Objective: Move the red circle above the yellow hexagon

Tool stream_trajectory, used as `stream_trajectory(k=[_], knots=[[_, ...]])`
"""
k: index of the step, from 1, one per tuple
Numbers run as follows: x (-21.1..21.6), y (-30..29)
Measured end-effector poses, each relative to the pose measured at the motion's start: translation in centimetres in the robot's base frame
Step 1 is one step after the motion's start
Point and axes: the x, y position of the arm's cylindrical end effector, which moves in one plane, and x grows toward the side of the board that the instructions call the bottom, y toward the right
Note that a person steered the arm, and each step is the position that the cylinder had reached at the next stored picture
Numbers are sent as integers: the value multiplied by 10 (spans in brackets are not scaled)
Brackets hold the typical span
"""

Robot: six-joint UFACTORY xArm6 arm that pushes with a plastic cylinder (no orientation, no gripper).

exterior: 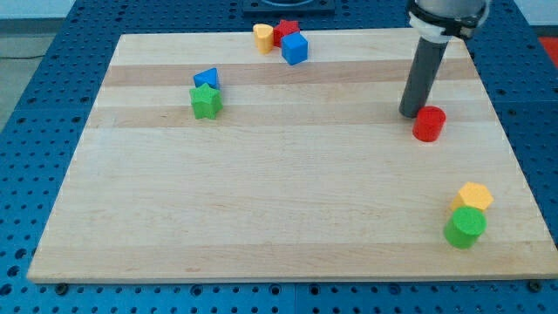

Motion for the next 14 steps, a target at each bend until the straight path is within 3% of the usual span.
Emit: stream_trajectory(k=[2, 9, 14], knots=[[26, 14], [52, 70], [90, 70]])
